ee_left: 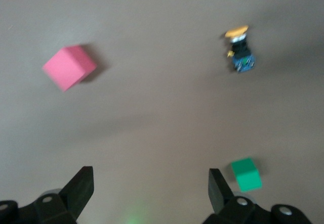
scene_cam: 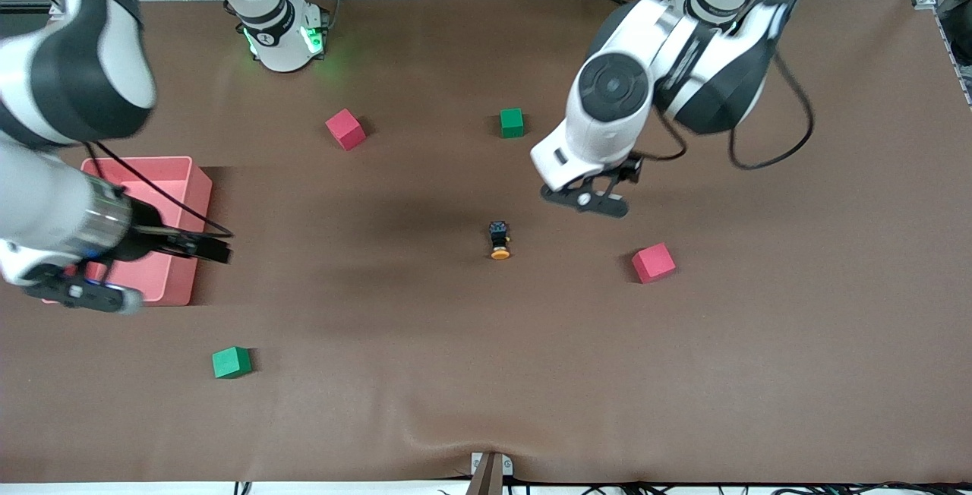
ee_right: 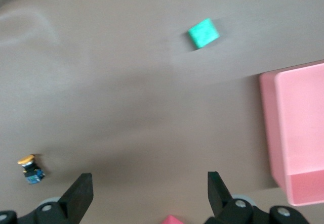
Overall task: Place and upright button with both arms
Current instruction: 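Withdraw the right gripper while the left gripper reaches the button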
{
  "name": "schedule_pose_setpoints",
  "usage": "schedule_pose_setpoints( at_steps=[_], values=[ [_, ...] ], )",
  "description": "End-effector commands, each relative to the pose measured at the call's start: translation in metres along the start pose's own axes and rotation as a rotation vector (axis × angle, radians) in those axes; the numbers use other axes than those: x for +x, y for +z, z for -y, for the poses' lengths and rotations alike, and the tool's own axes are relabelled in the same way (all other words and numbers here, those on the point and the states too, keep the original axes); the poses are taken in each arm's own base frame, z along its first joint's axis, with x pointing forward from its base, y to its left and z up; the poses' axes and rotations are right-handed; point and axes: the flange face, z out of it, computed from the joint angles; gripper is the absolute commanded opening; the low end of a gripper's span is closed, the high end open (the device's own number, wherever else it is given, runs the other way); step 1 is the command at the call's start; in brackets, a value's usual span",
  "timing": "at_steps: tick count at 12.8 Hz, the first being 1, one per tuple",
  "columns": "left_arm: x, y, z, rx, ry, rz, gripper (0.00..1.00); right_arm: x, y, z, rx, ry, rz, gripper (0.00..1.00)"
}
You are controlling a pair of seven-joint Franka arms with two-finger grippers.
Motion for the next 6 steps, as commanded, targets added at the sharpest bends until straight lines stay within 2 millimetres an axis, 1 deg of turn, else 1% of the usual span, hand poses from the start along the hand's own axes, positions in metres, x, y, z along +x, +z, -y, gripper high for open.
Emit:
schedule_pose_setpoints(
  at_steps=[1,3,5,6],
  values=[
    [0.031,0.031,-0.028,-0.054,0.001,-0.014,1.00,-0.026,-0.032,-0.052,-0.005,-0.033,-0.018,1.00],
    [0.051,0.060,-0.040,-0.117,-0.016,-0.010,1.00,-0.053,-0.052,-0.068,-0.027,-0.020,-0.052,1.00],
    [0.060,0.086,-0.057,-0.180,-0.089,-0.003,1.00,-0.080,-0.067,-0.091,-0.038,0.009,-0.089,1.00],
    [0.063,0.102,-0.061,-0.218,-0.141,0.033,1.00,-0.094,-0.072,-0.093,-0.032,0.010,-0.126,1.00]
  ],
)
